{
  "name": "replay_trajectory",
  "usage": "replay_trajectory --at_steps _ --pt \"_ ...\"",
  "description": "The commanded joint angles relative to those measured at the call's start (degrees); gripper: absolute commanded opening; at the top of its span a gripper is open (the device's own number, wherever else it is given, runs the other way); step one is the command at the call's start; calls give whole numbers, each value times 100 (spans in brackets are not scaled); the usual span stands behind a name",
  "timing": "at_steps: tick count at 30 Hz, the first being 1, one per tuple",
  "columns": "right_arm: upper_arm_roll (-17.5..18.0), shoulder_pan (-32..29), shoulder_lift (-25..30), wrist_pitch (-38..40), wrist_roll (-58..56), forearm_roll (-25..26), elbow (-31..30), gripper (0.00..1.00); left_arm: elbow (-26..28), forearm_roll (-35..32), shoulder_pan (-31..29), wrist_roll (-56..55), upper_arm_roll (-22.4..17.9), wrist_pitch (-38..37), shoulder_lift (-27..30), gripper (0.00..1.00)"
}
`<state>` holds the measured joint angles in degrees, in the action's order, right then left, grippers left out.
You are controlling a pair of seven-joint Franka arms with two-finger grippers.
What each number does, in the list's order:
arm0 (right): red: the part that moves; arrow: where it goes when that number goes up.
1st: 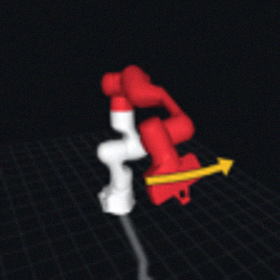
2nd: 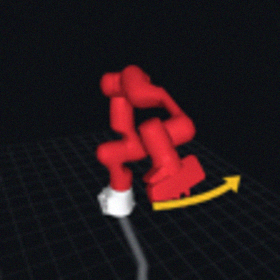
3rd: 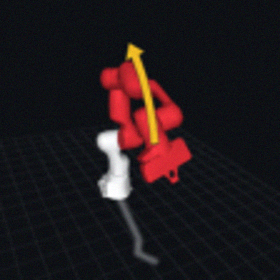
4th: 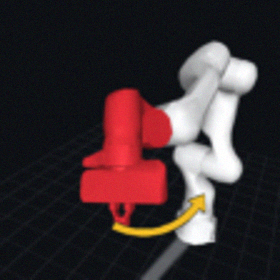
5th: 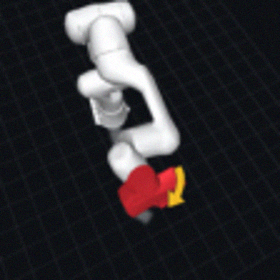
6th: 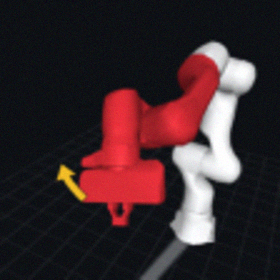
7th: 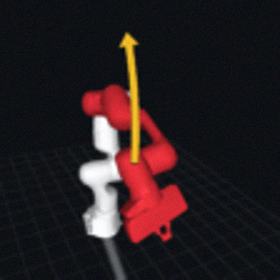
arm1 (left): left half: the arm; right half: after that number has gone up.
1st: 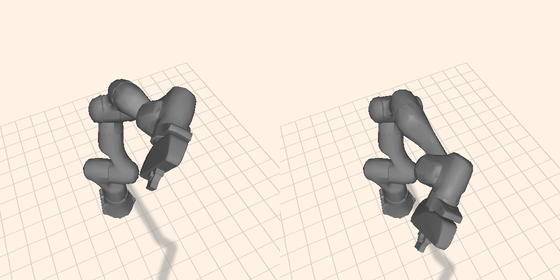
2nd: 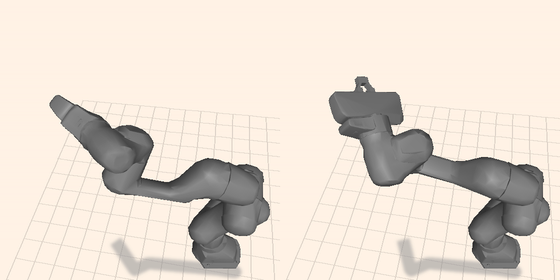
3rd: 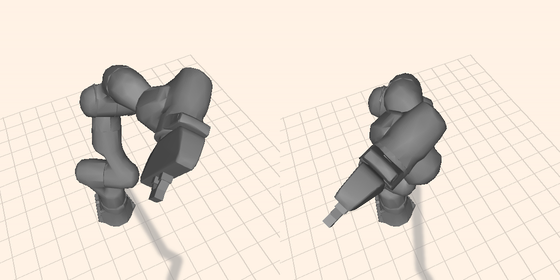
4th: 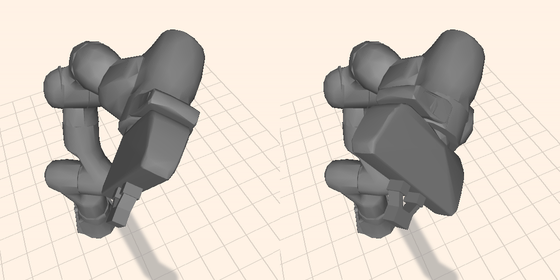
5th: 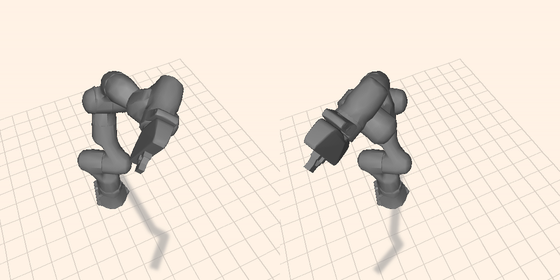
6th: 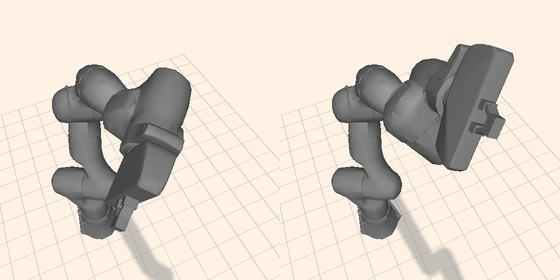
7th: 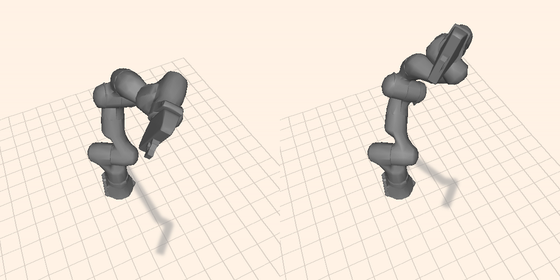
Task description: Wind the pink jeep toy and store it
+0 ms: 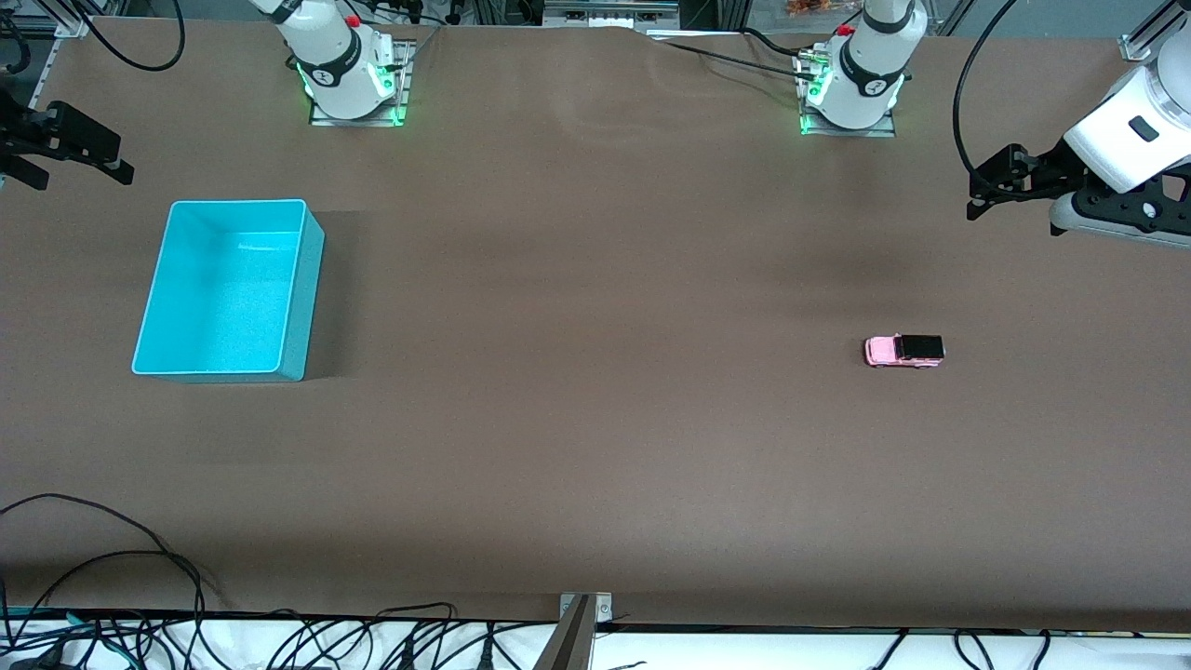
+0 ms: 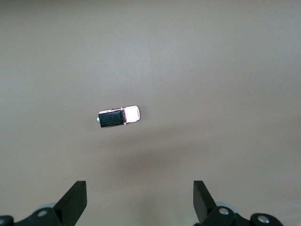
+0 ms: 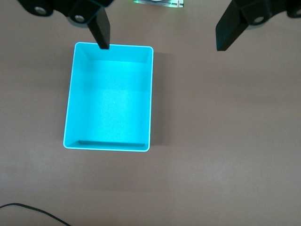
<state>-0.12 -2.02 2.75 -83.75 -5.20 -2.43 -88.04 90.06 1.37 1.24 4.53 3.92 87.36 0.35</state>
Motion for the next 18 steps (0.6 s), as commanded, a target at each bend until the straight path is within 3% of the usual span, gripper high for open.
replay_trajectory --at_steps 1,18 --pt "12 -9 7 -18 -43 -12 85 100 -199 -155 52 -93 -14 -149 -87 100" --pt "56 9 -29 -335 -43 -20 85 100 -199 -164 52 -93 -5 -149 -87 100"
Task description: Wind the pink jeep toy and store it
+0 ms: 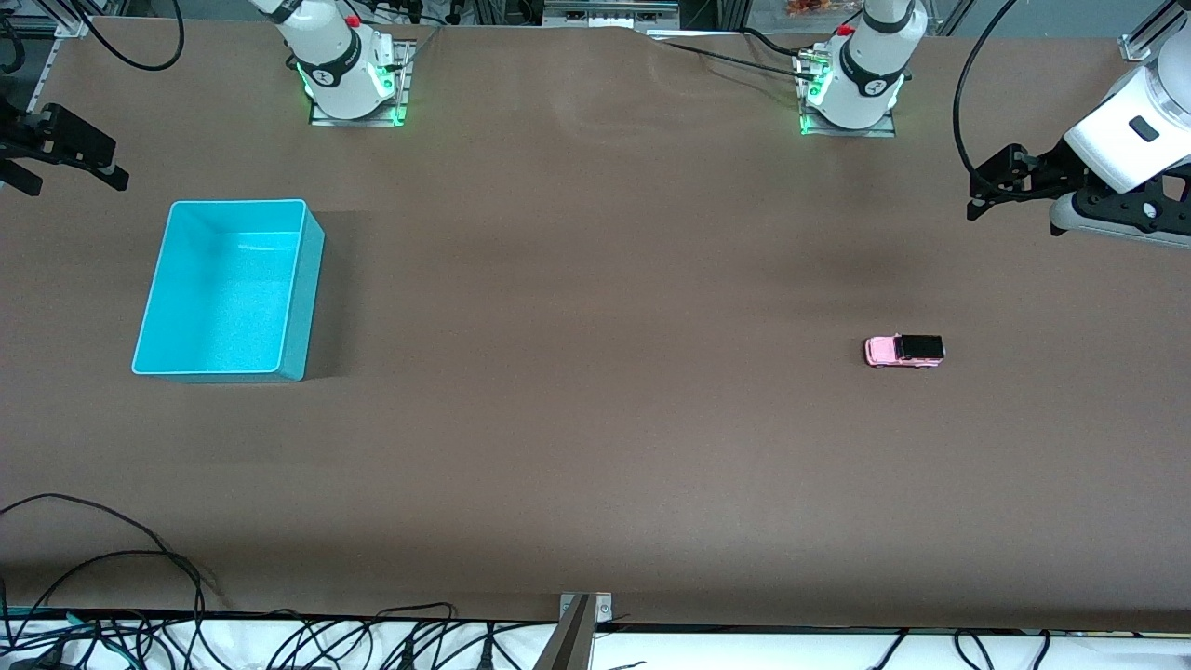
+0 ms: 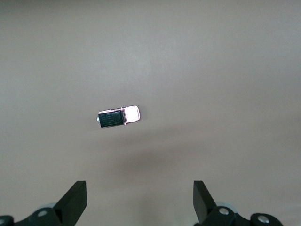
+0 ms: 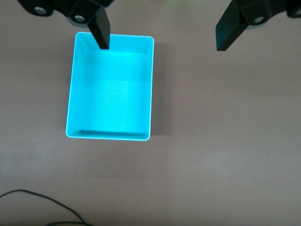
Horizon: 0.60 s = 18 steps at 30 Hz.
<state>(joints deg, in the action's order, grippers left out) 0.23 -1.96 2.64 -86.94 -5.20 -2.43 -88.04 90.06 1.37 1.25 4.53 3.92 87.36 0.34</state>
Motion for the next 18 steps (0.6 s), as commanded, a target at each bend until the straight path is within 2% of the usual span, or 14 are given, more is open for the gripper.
replay_trajectory --at_steps 1,18 --pt "21 3 -18 -16 -43 -20 77 100 -199 -164 60 -93 -5 -149 -87 100" --pt "29 12 -9 45 -52 6 77 100 -199 -164 42 -93 -14 -149 -87 100"
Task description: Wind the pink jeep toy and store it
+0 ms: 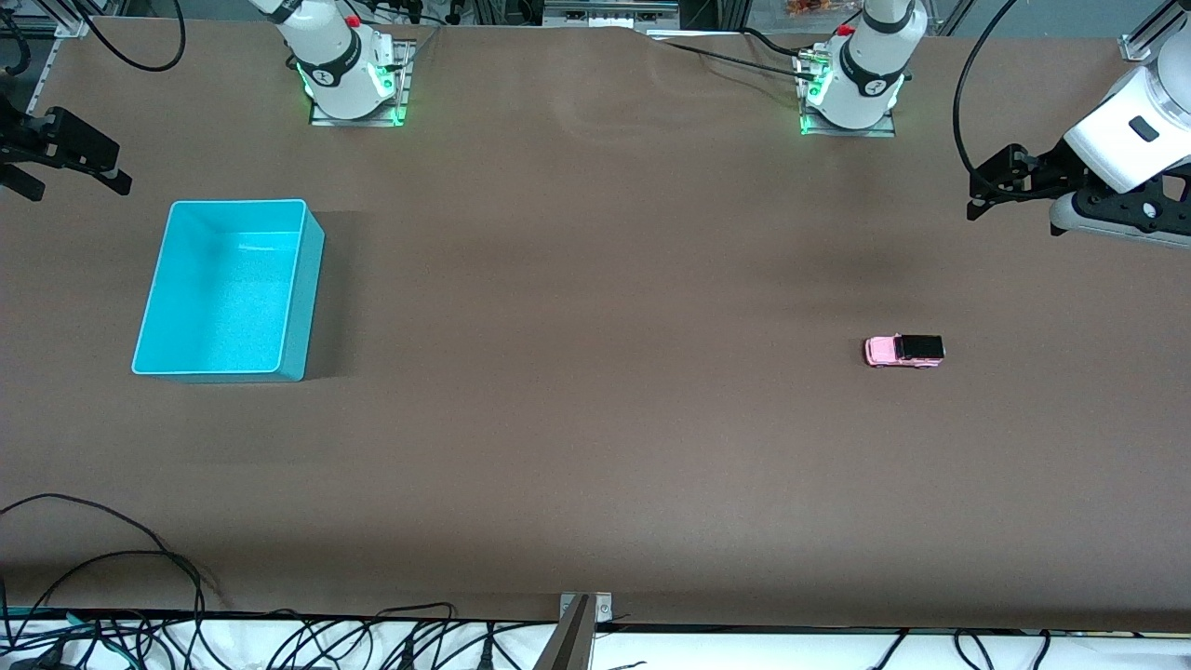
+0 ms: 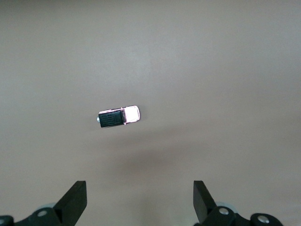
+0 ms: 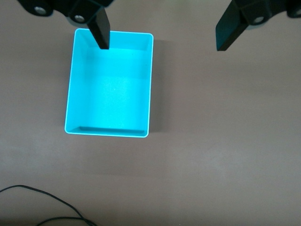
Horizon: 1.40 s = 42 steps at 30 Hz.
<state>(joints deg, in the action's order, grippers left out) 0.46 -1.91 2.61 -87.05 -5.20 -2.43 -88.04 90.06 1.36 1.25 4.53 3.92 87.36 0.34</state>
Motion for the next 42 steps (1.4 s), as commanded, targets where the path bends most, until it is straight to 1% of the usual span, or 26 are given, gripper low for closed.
replay_trajectory --at_steps 1,42 --pt "7 7 -15 57 -52 6 77 100 -199 -163 42 -93 -14 -149 -87 100" --pt "-46 -2 12 75 -43 138 77 100 -199 -163 7 -93 -14 -149 -87 100"
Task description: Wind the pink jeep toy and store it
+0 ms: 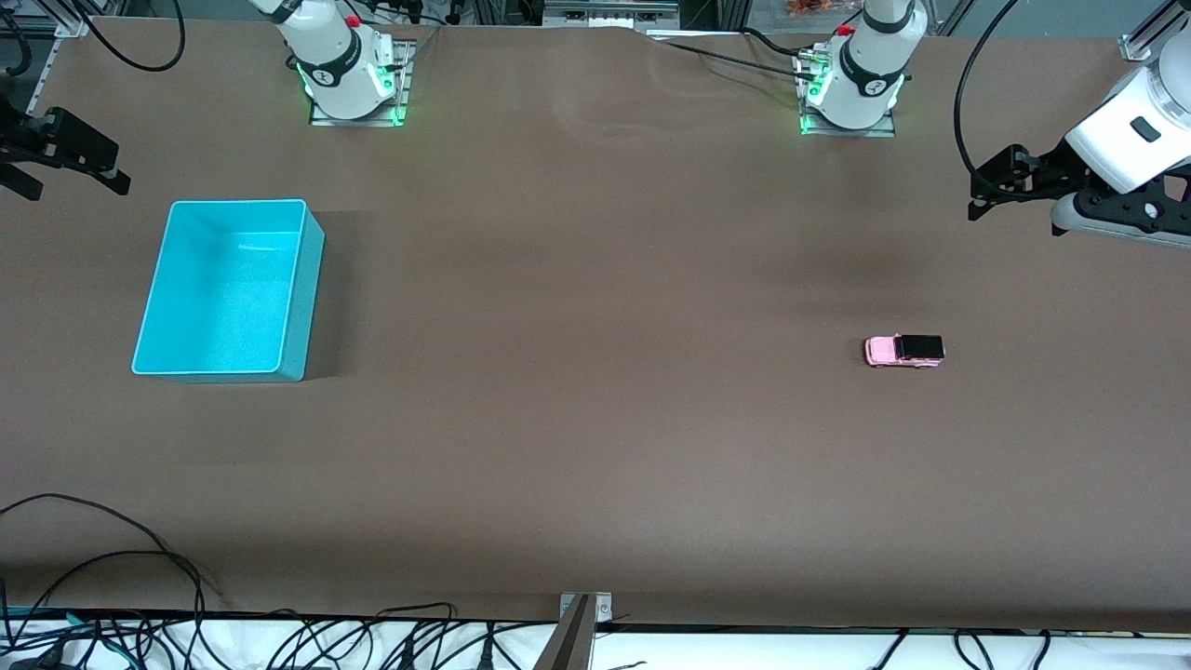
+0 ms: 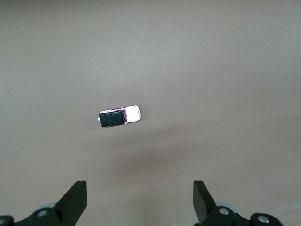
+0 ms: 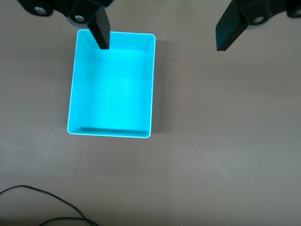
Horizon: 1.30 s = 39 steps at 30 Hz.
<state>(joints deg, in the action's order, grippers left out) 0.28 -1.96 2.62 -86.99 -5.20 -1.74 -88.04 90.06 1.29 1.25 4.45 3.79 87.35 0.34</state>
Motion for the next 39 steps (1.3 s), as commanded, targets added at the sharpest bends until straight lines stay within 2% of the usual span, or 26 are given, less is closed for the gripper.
replay_trajectory --at_steps 1,39 --pt "-28 3 11 68 -43 68 85 100 -199 -155 7 -84 -1 -157 -86 100" --pt "16 3 -7 6 -25 60 77 100 -199 -155 16 -76 -10 -149 -86 100"
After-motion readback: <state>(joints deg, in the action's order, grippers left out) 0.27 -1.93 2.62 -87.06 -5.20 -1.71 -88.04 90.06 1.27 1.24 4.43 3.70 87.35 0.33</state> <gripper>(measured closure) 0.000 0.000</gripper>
